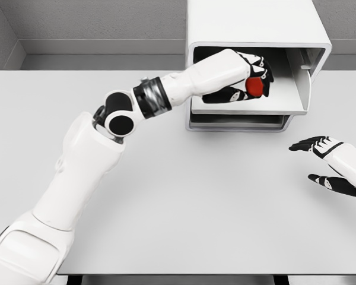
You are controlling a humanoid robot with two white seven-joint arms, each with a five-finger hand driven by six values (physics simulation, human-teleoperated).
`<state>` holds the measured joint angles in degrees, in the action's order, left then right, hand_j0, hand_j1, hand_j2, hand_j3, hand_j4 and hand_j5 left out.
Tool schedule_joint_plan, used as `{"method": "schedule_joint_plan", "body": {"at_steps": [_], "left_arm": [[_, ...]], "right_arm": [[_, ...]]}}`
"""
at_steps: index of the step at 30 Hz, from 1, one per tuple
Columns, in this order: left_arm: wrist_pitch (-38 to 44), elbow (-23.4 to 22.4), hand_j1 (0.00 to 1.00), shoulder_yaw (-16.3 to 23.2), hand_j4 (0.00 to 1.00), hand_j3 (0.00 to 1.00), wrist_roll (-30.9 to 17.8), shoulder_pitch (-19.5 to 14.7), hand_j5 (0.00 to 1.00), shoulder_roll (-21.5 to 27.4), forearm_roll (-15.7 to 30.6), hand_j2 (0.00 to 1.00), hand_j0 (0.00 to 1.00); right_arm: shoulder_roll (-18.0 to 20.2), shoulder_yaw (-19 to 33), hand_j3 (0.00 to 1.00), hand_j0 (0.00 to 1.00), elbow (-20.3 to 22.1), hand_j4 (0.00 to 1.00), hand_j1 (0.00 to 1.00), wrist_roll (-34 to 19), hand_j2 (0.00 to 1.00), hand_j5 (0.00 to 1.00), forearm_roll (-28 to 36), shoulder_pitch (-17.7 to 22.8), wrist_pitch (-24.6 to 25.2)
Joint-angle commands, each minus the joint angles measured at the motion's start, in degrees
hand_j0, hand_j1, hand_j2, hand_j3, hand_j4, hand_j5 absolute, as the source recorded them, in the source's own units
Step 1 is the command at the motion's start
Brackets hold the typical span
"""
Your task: Slide open multi-storey tabletop storage cabinets and put open load switch and slide close multi-storey tabletop storage cabinets
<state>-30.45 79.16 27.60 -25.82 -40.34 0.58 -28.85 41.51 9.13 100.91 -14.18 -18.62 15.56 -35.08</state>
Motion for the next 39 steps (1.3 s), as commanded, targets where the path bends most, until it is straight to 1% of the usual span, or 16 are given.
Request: {"method": "schedule_joint_plan", "body": {"at_steps": [1,13,15,17,19,21,25,33,35,37,39], "left_arm": [[0.12,-1.64,0.4,-0.35,0.4,0.4,0.07,0.0,0.4,-0.58,-0.94,0.4,0.4],[-0.4,-4.36,0.41,-0.35,0.41,0.41,0.07,-0.62,0.41,-0.58,-0.95,0.41,0.41],[-0.49,-4.36,0.44,-0.35,0.44,0.44,0.07,-0.62,0.44,-0.58,-0.95,0.44,0.44],[-0.49,-4.36,0.53,-0.35,0.53,0.53,0.07,-0.62,0.53,-0.58,-0.95,0.53,0.53],[-0.58,-4.36,0.56,-0.35,0.56,0.56,0.07,-0.62,0.56,-0.58,-1.03,0.56,0.56],[-0.58,-4.45,0.56,-0.44,0.56,0.56,0.07,-0.62,0.56,-0.58,-2.18,0.56,0.56],[-0.67,-5.51,0.57,-0.44,0.57,0.57,0.16,-0.62,0.57,-0.58,-2.7,0.57,0.57],[-0.76,-6.12,0.57,-0.27,0.57,0.57,0.25,-0.62,0.57,-0.58,-3.05,0.57,0.57],[-1.81,-6.21,0.57,-0.35,0.57,0.57,0.25,-0.62,0.57,-0.58,-3.05,0.57,0.57],[-1.9,-6.21,0.62,-0.44,0.62,0.62,0.25,-0.53,0.62,-0.58,-3.05,0.62,0.62],[-1.99,-6.3,0.64,-0.44,0.64,0.64,0.25,-0.53,0.64,-0.58,-3.05,0.64,0.64]], "right_arm": [[0.06,0.01,0.8,0.8,0.08,0.8,0.8,0.03,0.8,0.8,0.42,0.0,0.08],[-0.38,-0.08,0.8,0.8,-0.01,0.8,0.8,0.03,0.8,0.8,0.42,0.0,0.08],[-0.38,0.01,0.8,0.8,-0.01,0.8,0.8,0.03,0.8,0.8,0.42,0.0,0.08],[-0.38,0.01,0.81,0.81,-0.01,0.81,0.81,0.03,0.81,0.81,0.42,0.0,0.08],[-0.38,0.01,0.81,0.81,-0.01,0.81,0.81,0.03,0.81,0.81,0.42,0.0,0.08],[-0.38,0.01,0.81,0.81,-0.01,0.81,0.81,0.03,0.81,0.81,0.42,0.0,0.08],[-0.38,0.01,0.81,0.81,-0.01,0.81,0.81,0.03,0.81,0.81,0.42,0.0,0.08],[-0.38,0.01,0.81,0.81,-0.01,0.81,0.81,0.03,0.81,0.81,0.42,0.0,0.08],[-0.38,0.01,0.81,0.81,-0.01,0.81,0.81,0.03,0.81,0.81,0.42,0.0,0.08],[-0.38,0.01,0.81,0.81,-0.01,0.81,0.81,0.03,0.81,0.81,0.42,0.0,0.08],[-0.38,0.01,0.81,0.81,-0.01,0.81,0.81,0.03,0.81,0.81,0.34,0.0,0.08]]}}
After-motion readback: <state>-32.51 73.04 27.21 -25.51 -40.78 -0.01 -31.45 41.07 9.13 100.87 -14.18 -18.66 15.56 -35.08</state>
